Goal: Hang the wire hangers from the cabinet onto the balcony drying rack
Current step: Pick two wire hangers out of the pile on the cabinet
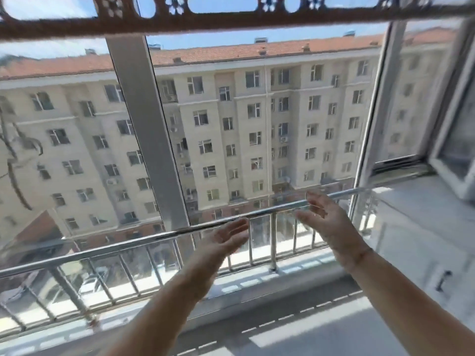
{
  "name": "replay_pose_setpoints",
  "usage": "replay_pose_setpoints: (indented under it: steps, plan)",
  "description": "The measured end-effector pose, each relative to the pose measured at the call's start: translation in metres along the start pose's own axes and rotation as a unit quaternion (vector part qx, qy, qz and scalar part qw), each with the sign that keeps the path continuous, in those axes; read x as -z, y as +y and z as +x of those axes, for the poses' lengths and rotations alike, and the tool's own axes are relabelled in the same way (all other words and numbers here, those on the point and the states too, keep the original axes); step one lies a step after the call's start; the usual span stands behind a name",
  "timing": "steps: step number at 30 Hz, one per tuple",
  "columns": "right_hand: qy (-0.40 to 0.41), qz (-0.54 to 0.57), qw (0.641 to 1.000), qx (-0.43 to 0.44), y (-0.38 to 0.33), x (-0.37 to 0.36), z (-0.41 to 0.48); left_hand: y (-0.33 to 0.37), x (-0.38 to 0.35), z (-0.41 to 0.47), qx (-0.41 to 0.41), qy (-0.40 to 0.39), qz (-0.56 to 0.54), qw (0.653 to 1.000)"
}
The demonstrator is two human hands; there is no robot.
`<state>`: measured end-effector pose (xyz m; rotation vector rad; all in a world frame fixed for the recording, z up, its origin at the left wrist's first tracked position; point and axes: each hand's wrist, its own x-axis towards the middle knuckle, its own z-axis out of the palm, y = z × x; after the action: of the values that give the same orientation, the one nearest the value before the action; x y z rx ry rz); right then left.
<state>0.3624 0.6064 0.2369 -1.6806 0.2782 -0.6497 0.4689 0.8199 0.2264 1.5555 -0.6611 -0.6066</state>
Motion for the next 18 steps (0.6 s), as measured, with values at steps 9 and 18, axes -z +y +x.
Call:
replay_pose_setpoints:
  steps: [9,18]
  plan:
    - [0.116,-0.057,0.990,-0.052,0.044,0.198,-0.042,-0.022,-0.196,0.063,-0.013,-0.139,-0.004,0.990]
    - [0.206,-0.088,0.969,-0.104,0.090,0.352,-0.089,-0.051,-0.369,0.101,0.001,-0.211,-0.007,0.978]
